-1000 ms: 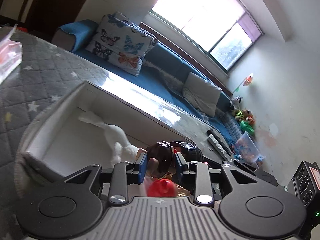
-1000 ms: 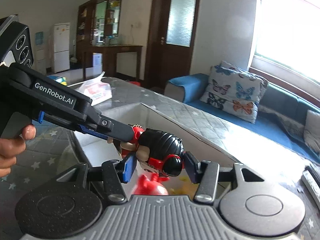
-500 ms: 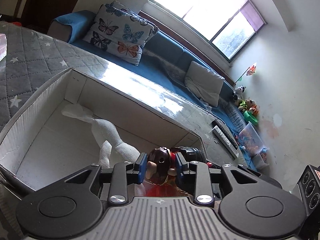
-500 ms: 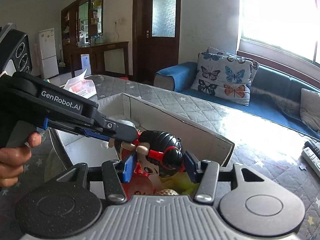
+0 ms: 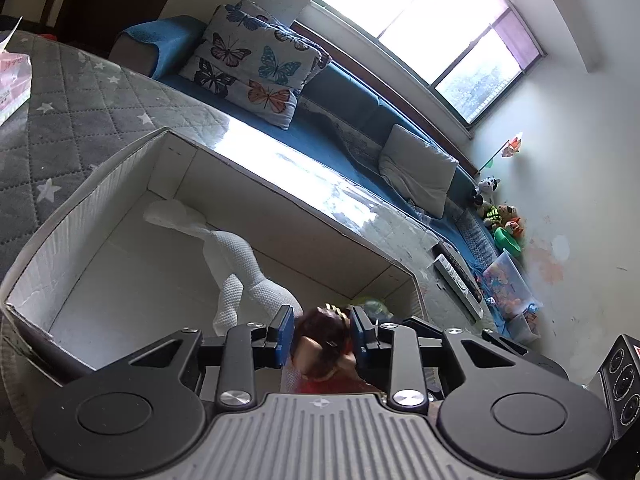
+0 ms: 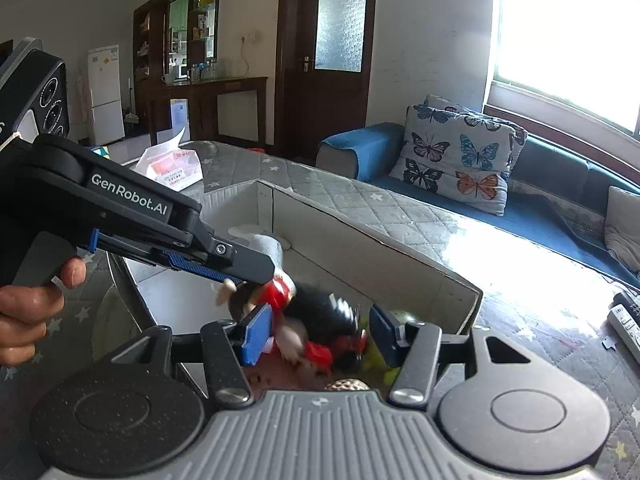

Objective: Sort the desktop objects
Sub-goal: 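Open the left gripper and withdraw it from the box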

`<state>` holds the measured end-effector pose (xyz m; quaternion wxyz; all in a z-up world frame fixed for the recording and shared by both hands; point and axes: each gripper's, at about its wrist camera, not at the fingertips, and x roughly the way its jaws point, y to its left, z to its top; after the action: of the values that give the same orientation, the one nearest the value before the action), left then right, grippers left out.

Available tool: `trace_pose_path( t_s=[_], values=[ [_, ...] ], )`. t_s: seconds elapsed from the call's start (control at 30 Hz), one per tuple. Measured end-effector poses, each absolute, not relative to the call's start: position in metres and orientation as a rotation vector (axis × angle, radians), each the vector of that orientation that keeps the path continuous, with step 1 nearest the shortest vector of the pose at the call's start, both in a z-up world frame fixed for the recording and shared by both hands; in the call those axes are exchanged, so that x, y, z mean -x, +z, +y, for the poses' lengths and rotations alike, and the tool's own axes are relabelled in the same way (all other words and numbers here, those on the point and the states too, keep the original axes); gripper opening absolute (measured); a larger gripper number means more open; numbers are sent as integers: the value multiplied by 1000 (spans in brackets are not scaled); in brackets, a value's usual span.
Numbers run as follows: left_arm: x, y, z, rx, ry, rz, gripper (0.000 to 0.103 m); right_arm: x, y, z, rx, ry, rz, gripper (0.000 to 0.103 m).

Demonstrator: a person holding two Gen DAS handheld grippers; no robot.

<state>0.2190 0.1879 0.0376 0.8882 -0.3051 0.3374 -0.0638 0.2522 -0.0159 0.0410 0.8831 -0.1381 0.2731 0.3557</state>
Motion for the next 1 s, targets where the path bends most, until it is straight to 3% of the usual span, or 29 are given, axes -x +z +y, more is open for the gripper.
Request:
trace_pose_path(
  t_s=[0.27,0.33,0.37,0.57,1.0],
  values=[
    [-218,32,189,649,-121,715,33,-248,38,-16,292,738,579,58],
    [-215,34,189,649,-118,711,33,-248,39,-16,290,738,575,61],
    [-213,35,189,648,-115,708,33,-247,39,-17,287,737,572,68],
    [-197,45,185,613,-94,682,33,-231,43,-20,269,742,558,69],
    [-145,56,167,503,-32,641,33,-192,40,-37,203,736,560,85]
  ],
)
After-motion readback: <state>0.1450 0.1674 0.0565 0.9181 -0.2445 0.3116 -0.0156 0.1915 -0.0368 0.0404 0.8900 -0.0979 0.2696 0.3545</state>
